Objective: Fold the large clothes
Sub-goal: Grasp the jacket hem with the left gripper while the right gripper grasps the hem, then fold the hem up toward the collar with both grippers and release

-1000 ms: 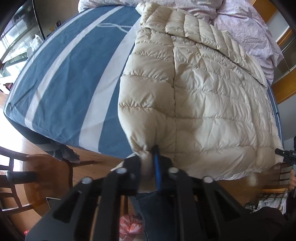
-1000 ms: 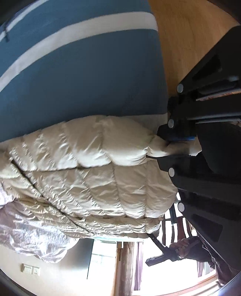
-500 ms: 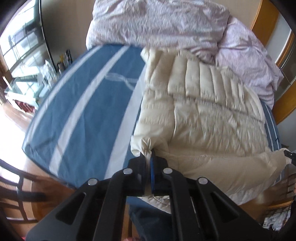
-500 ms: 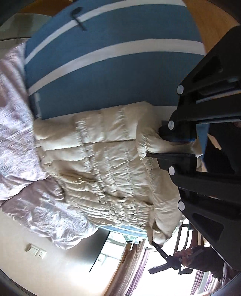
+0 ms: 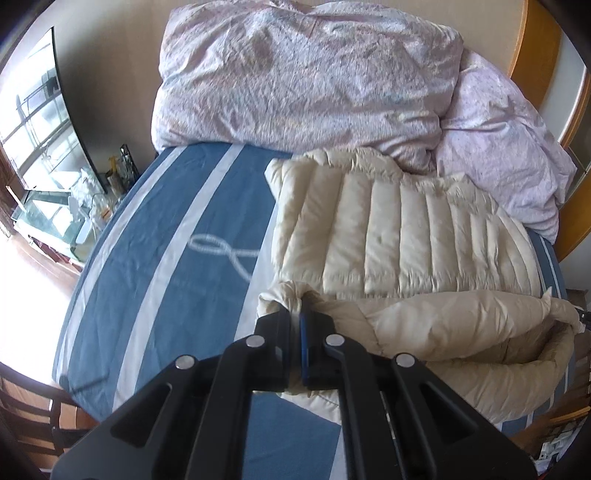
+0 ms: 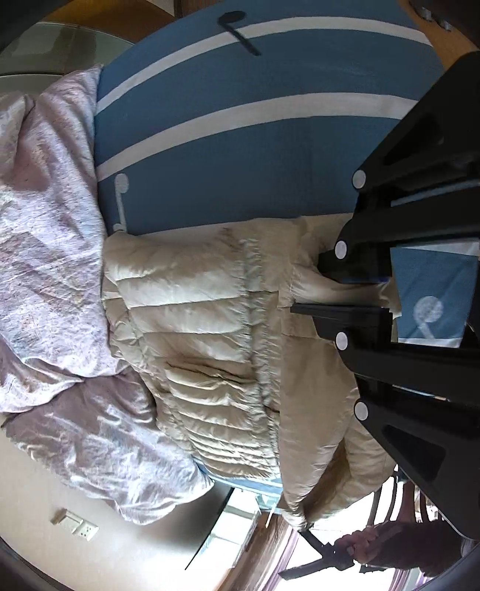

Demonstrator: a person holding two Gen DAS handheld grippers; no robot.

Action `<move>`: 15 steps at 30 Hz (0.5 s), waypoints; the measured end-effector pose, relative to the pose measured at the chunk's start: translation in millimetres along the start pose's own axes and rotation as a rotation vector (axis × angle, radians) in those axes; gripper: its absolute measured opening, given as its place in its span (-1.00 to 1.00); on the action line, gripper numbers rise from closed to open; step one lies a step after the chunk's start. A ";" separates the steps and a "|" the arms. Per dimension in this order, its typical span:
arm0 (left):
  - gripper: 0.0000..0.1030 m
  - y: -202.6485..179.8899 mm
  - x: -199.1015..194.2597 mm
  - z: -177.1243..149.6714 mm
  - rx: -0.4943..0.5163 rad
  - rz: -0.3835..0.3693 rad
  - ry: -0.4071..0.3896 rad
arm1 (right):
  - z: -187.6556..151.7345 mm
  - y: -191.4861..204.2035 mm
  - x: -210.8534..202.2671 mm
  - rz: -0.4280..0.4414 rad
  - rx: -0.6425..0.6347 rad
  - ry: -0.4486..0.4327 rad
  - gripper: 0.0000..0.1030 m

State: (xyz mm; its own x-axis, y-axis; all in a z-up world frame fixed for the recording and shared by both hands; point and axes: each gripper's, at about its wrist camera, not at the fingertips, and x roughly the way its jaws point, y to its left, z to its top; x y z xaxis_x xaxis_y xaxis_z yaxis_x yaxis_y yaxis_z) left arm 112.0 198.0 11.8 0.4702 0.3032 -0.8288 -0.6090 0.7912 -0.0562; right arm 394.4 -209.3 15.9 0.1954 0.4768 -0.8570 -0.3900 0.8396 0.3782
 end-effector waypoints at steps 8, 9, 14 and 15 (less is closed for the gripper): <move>-0.92 -11.4 28.1 51.0 0.004 0.004 -0.014 | 45.2 2.7 16.0 -0.024 0.050 -0.045 -0.84; -0.92 -12.7 32.3 59.2 0.004 0.004 -0.016 | 52.6 2.9 18.5 -0.024 0.065 -0.057 -0.84; -0.92 -16.6 46.7 94.3 0.009 0.001 -0.039 | 81.5 6.5 27.8 -0.034 0.118 -0.123 -0.84; -0.92 -17.0 51.4 103.3 0.008 0.000 -0.045 | 88.3 7.1 30.4 -0.036 0.132 -0.137 -0.84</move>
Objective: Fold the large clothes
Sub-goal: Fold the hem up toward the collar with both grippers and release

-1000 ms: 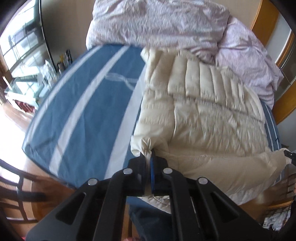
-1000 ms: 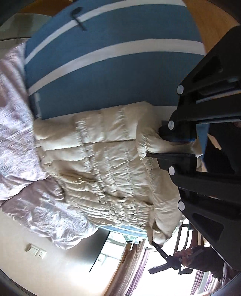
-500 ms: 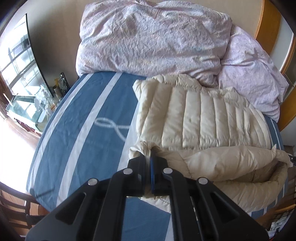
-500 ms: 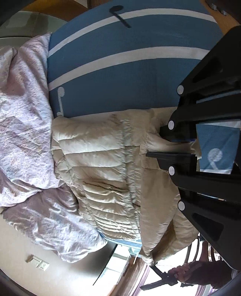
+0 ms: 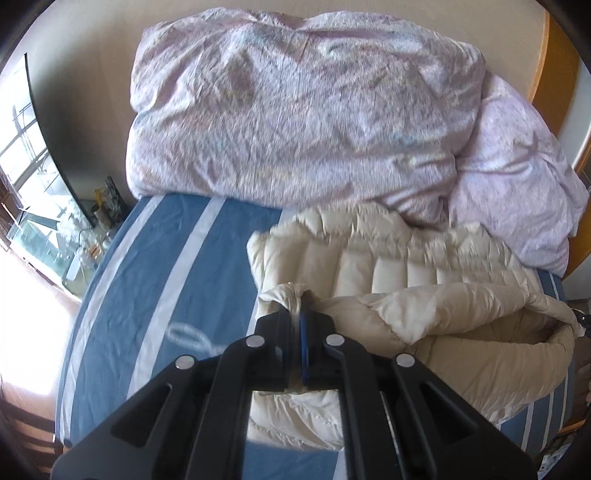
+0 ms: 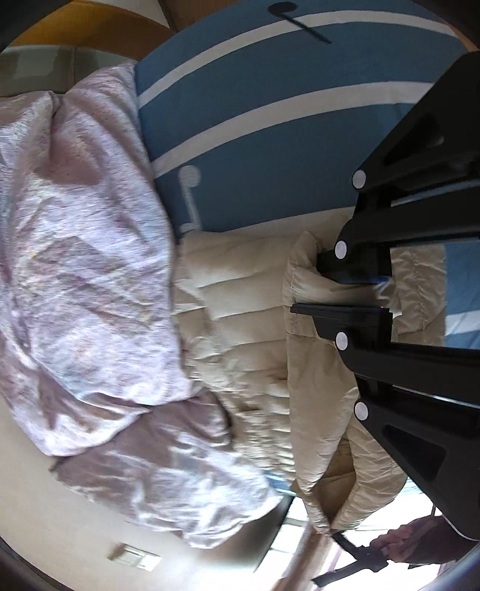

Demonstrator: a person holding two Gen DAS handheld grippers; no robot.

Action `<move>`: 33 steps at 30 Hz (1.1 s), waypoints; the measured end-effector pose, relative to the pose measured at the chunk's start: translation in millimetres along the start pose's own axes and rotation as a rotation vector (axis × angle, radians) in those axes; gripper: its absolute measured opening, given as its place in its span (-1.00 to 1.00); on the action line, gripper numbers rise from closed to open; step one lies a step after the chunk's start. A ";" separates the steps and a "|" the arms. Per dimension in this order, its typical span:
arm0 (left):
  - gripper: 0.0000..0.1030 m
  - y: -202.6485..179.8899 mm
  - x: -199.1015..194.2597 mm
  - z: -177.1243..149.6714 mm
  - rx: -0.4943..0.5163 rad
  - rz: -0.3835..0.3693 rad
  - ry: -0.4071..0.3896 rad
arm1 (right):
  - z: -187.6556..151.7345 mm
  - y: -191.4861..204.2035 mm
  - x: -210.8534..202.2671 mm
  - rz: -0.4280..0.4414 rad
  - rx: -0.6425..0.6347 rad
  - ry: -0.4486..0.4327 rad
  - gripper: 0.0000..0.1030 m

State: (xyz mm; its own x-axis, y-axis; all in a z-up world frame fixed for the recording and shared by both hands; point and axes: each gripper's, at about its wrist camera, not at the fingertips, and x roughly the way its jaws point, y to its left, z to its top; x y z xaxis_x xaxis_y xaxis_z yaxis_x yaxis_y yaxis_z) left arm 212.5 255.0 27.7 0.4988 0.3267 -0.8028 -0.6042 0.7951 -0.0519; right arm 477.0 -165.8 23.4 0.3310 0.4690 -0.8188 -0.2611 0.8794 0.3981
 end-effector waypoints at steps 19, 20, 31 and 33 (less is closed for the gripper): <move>-0.79 2.3 145.7 61.4 -0.147 -0.035 0.163 | 80.8 -15.2 114.2 -0.020 0.189 0.067 -0.62; -0.64 2.7 150.3 62.8 -0.161 -0.043 0.171 | 82.3 -18.4 116.2 -0.003 0.205 0.074 -0.58; 0.33 12.9 122.6 84.1 -0.187 -0.005 0.091 | 93.9 -4.5 48.9 0.010 0.104 -0.115 0.30; 0.40 8.9 111.0 75.9 -0.157 -0.001 0.075 | 79.7 9.6 51.8 -0.013 0.029 -0.085 0.30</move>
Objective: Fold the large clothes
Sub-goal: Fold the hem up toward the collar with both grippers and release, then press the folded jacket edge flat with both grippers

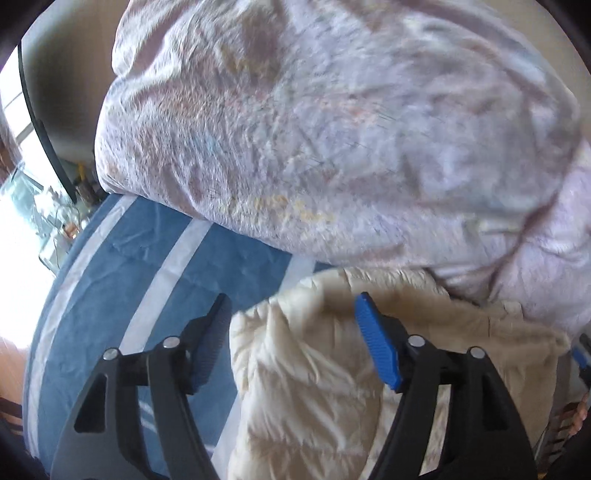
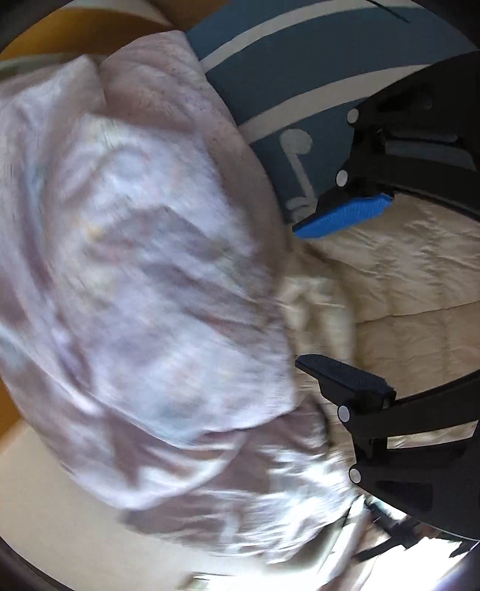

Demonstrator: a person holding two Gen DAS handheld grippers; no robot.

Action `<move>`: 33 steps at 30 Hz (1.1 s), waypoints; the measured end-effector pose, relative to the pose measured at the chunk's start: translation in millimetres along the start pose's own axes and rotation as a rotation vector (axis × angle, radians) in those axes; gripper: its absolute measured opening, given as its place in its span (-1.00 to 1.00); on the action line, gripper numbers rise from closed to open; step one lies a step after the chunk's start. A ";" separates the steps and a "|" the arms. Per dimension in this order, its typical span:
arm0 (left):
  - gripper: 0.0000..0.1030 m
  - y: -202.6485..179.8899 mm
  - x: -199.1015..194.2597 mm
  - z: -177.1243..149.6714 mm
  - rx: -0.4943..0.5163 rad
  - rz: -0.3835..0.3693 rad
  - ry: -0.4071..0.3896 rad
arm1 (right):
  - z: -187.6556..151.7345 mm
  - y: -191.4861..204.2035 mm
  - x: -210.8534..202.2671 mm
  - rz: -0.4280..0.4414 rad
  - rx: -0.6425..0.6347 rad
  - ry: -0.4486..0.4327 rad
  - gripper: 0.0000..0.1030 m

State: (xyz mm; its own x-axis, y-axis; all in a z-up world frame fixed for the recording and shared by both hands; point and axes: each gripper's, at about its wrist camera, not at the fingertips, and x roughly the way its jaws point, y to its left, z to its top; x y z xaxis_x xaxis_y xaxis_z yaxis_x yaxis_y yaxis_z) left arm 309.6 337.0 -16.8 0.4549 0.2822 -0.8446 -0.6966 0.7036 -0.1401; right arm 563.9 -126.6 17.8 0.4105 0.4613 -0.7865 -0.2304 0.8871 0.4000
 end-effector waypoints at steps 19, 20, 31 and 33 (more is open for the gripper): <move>0.45 -52.7 29.8 -34.5 0.179 0.124 -0.021 | -54.6 61.7 82.8 -0.241 -0.291 0.067 0.30; 0.45 -53.4 31.8 -33.7 0.184 0.131 -0.022 | -55.7 63.0 87.6 -0.251 -0.296 0.064 0.30; 0.58 -55.8 61.5 -21.1 0.217 0.187 -0.040 | -64.3 71.5 126.3 -0.303 -0.306 0.011 0.36; 0.62 -55.3 64.8 -20.3 0.214 0.186 -0.042 | -68.0 74.0 134.3 -0.308 -0.307 -0.007 0.39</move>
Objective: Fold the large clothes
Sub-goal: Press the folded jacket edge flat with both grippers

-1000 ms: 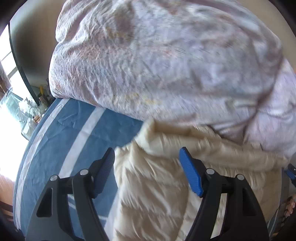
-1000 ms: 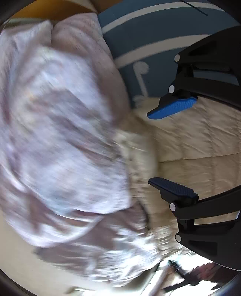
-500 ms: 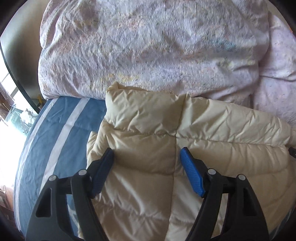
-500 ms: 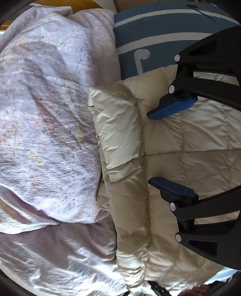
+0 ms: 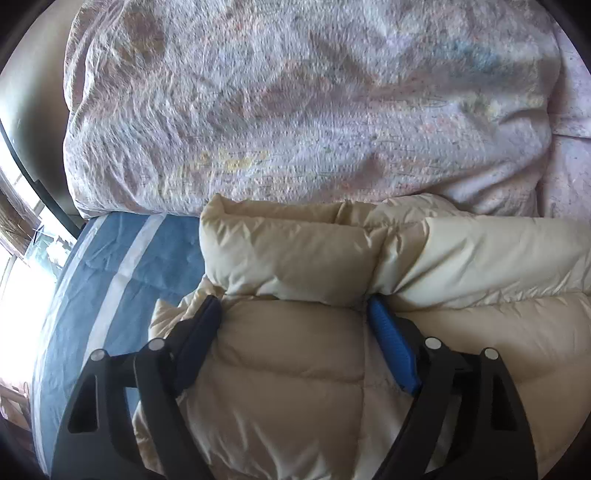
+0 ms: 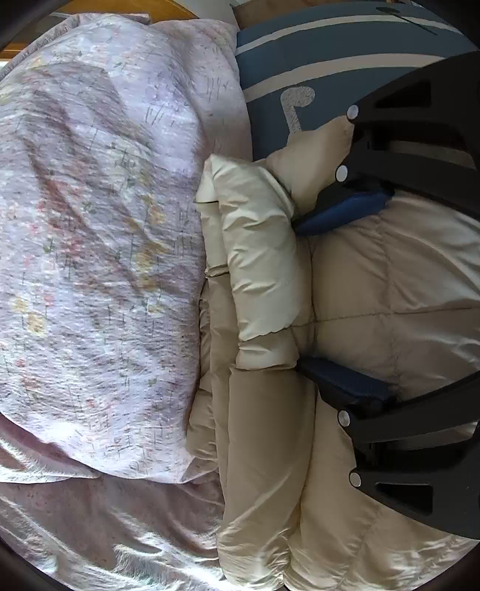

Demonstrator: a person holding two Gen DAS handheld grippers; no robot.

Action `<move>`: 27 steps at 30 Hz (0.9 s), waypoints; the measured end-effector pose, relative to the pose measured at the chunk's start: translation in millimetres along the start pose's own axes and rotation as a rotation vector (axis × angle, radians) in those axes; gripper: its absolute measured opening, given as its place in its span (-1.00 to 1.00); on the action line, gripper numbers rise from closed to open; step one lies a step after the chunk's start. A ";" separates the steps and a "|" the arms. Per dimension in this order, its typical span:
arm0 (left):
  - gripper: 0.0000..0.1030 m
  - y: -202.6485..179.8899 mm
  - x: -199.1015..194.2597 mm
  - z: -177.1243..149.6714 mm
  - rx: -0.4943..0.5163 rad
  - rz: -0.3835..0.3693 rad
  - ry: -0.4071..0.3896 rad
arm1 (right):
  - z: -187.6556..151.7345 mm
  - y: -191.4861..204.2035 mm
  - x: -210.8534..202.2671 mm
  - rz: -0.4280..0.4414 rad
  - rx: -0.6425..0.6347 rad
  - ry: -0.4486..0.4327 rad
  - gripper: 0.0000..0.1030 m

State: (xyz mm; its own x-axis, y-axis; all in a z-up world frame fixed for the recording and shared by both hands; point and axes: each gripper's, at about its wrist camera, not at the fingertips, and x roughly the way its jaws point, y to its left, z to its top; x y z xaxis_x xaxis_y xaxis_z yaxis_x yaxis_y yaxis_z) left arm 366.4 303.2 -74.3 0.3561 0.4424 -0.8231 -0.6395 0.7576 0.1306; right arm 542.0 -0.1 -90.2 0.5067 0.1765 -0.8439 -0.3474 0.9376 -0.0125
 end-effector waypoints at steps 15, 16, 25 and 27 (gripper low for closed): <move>0.95 4.9 37.3 2.6 -0.050 -0.011 0.002 | -10.8 25.0 44.9 -0.029 -0.011 -0.047 0.56; 0.95 5.9 38.8 2.0 -0.053 -0.012 0.001 | -9.0 25.3 47.4 -0.029 -0.010 -0.048 0.56; 0.97 16.0 50.2 -0.4 -0.073 -0.020 0.000 | -7.4 24.3 52.9 -0.043 -0.010 -0.043 0.60; 0.97 16.9 51.5 -0.8 -0.074 -0.020 0.002 | -6.3 24.8 54.2 -0.044 -0.010 -0.041 0.62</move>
State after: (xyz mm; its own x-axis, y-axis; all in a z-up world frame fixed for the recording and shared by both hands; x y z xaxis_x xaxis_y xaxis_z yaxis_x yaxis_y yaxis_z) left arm 373.3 338.4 -115.0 0.3675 0.4268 -0.8263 -0.6812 0.7284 0.0733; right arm 555.8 30.8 -139.6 0.5534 0.1476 -0.8197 -0.3323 0.9416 -0.0548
